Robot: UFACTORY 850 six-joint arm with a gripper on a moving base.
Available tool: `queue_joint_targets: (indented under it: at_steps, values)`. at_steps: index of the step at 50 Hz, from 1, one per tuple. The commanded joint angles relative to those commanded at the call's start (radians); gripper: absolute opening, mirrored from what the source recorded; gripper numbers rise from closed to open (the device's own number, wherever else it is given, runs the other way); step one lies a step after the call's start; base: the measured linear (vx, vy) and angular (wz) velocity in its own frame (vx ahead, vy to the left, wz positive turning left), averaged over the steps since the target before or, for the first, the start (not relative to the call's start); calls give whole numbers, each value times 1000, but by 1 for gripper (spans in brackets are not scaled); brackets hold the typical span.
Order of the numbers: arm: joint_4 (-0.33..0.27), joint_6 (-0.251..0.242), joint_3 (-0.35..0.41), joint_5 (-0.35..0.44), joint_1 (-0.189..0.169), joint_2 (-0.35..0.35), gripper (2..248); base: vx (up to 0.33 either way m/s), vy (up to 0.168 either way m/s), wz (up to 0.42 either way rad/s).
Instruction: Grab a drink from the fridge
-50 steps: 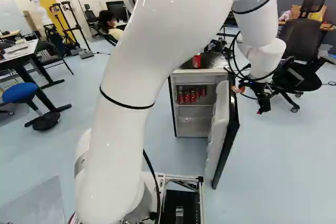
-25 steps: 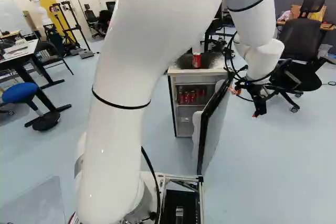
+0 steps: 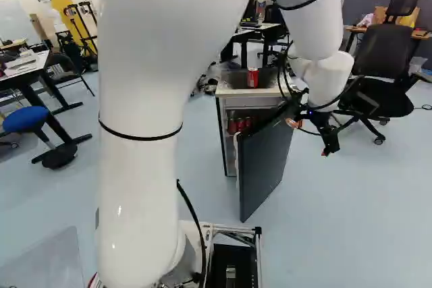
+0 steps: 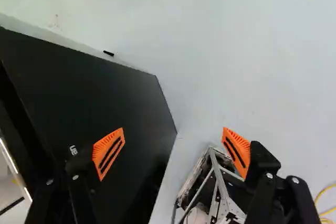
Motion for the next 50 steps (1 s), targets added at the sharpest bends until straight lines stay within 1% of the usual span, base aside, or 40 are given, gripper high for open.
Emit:
queue_joint_targets:
  at_steps: [17, 50]
  values:
    - [-178, 0, 95, 59, 12, 72, 247, 0, 0, 0]
    - [-524, 0, 265, 177, 55, 211, 247, 0, 0, 0]
